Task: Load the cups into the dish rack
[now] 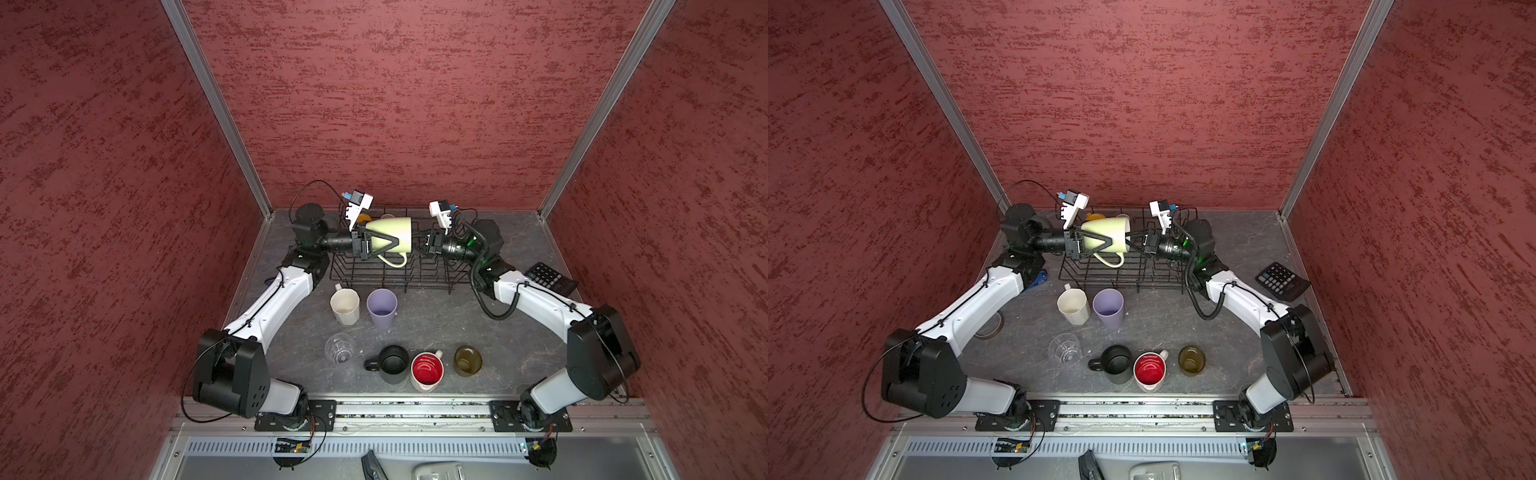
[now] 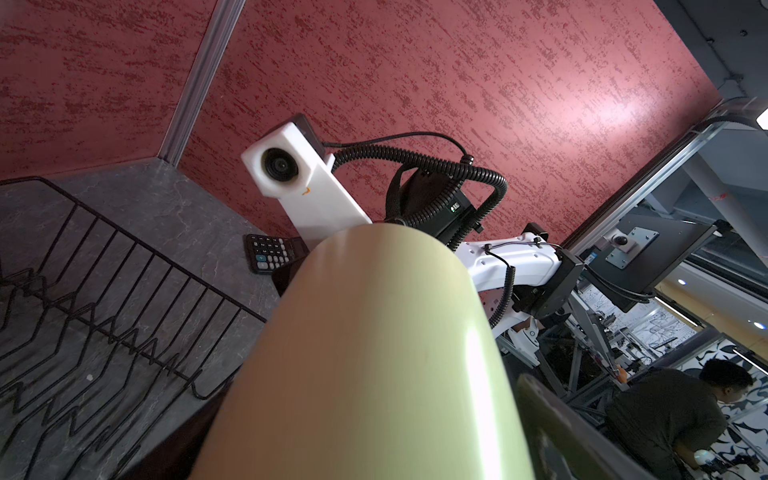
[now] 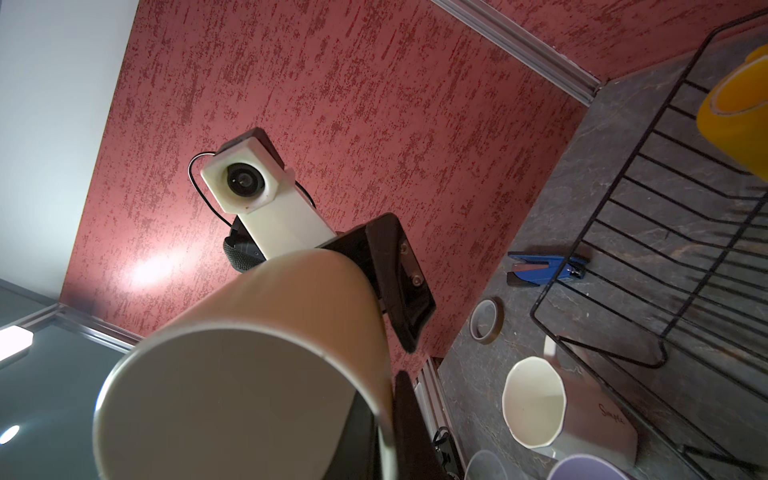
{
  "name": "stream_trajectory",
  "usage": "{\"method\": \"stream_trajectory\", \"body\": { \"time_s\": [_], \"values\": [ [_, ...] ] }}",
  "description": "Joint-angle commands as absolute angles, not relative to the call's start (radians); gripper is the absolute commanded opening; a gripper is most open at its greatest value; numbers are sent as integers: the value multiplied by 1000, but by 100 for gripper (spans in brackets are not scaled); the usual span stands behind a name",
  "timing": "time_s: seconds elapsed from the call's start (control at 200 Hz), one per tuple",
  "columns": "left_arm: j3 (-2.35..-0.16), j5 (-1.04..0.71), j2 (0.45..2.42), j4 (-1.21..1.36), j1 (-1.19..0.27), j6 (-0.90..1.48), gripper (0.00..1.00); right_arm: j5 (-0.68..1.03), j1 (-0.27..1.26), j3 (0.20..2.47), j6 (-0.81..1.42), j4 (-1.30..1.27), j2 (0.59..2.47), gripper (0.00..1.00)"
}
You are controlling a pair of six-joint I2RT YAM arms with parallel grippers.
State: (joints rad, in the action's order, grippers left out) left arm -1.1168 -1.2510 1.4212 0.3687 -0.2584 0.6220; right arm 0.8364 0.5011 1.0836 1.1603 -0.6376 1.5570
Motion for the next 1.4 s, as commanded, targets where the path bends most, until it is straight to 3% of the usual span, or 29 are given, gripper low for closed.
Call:
{"method": "stream_trajectory", "body": {
  "time_s": [0.0, 0.501, 0.641, 0.892, 1.157, 1.287, 1.393],
  "values": [
    [-1139, -1238, 1433, 279, -284, 550, 100, 832, 515, 1140, 1160, -712, 1525, 0],
    [-1131, -1179, 1413, 425, -283, 621, 99, 833, 530, 1110, 1185, -750, 1545, 0],
    [-1130, -1180, 1417, 459, -283, 650, 91, 834, 532, 1105, 1187, -754, 1551, 0],
    [-1134, -1189, 1417, 503, -283, 676, 67, 837, 532, 1106, 1187, -755, 1557, 0],
    [-1121, -1177, 1405, 506, -276, 682, 20, 832, 532, 1110, 1175, -739, 1553, 0],
    [-1112, -1162, 1397, 486, -258, 673, 0, 820, 531, 1111, 1161, -713, 1545, 11],
    [-1105, -1158, 1384, 486, -241, 673, 0, 814, 529, 1117, 1164, -715, 1543, 12]
  ]
}}
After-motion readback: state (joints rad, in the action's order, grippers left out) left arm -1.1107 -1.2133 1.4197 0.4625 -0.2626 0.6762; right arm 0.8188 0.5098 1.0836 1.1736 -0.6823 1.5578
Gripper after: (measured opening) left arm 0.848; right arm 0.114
